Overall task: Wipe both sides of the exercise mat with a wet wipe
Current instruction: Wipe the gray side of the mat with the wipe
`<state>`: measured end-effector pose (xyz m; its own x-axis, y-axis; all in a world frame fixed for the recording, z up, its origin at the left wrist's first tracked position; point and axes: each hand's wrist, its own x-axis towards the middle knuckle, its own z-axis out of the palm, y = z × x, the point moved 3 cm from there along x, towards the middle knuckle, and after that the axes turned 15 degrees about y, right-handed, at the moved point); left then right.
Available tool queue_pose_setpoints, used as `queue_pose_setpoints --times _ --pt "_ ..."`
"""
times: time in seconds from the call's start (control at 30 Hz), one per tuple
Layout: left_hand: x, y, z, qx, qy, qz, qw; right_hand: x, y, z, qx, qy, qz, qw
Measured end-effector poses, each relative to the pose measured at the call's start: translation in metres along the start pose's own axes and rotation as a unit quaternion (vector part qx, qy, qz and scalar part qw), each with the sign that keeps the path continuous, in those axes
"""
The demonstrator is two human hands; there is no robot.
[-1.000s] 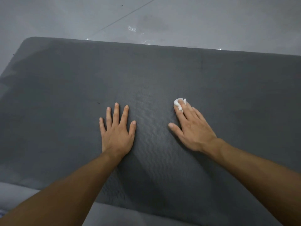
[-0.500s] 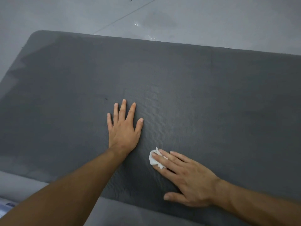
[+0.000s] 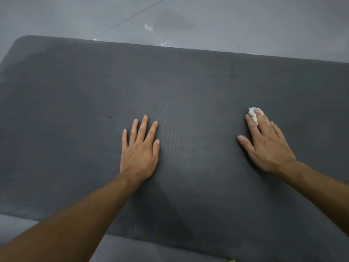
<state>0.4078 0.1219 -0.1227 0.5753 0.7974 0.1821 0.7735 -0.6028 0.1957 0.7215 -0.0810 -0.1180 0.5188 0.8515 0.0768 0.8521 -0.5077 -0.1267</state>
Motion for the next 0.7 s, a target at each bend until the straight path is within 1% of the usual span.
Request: queue_pose_setpoints --times 0.1,0.23,0.37,0.43,0.5,0.57,0.63,0.7 --pt "0.001 0.0 0.001 0.005 0.004 0.003 1.0 -0.021 -0.006 -0.003 0.023 -0.012 -0.011 1.0" --pt "0.001 0.001 0.002 0.003 0.004 0.009 1.0 -0.063 -0.035 -0.005 0.062 -0.034 -0.093 0.993" --pt "0.0 0.0 0.0 -0.02 0.006 0.012 1.0 -0.073 -0.079 -0.006 0.13 -0.063 -0.139 0.98" --pt "0.002 -0.001 -0.001 -0.054 0.011 0.003 0.998 -0.061 -0.103 -0.008 0.2 -0.069 -0.117 0.97" --pt "0.007 -0.002 -0.004 -0.111 0.026 -0.009 0.994 -0.042 -0.126 -0.012 0.278 -0.072 -0.07 0.955" --pt "0.012 0.003 -0.011 -0.172 0.036 0.006 0.984 -0.023 -0.147 -0.018 0.341 -0.08 -0.025 0.936" --pt "0.014 0.013 -0.021 -0.222 0.038 0.035 0.974 -0.008 -0.165 -0.022 0.408 -0.105 0.023 0.907" --pt "0.015 0.025 -0.028 -0.264 0.024 0.029 0.964 0.002 -0.182 -0.024 0.47 -0.141 0.064 0.869"
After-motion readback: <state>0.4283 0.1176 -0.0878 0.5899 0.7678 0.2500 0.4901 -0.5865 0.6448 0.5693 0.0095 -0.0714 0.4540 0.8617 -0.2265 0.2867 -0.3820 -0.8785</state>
